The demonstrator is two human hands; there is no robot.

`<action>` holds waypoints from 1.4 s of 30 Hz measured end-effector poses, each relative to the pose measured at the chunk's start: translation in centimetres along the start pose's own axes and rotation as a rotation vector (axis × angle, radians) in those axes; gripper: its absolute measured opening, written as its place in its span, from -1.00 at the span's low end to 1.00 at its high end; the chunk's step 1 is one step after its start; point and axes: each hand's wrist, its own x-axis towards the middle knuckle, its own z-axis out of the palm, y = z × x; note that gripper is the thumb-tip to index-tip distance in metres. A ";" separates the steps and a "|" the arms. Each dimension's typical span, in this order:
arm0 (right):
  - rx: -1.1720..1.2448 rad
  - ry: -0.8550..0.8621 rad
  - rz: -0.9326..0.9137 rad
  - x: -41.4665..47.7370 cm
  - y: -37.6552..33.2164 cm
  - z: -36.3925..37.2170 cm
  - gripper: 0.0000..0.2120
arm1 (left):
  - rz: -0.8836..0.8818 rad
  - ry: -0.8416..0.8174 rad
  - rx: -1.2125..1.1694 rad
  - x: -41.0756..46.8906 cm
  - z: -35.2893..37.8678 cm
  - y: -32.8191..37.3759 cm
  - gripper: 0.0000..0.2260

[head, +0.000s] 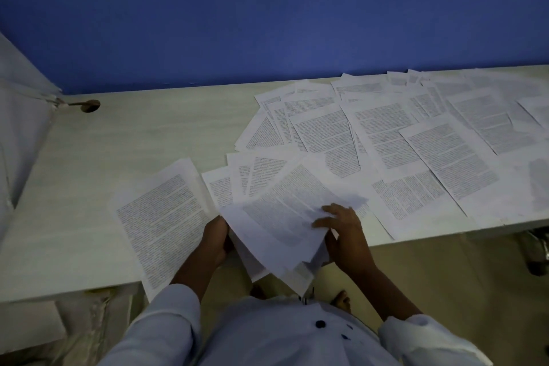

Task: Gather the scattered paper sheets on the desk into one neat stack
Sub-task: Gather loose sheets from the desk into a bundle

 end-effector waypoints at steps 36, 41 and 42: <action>1.129 -0.101 0.729 6.9 -2.5 -5.6 -0.55 | 0.181 -0.499 0.346 -3.9 4.8 6.6 -0.64; 1.193 -0.258 0.601 7.8 -4.4 -5.4 -0.58 | 0.206 -0.462 0.390 -4.0 4.4 7.0 -0.67; 1.130 -0.278 0.602 8.2 -5.0 -5.0 -0.57 | 0.254 -0.399 0.439 -3.8 4.9 6.8 -0.66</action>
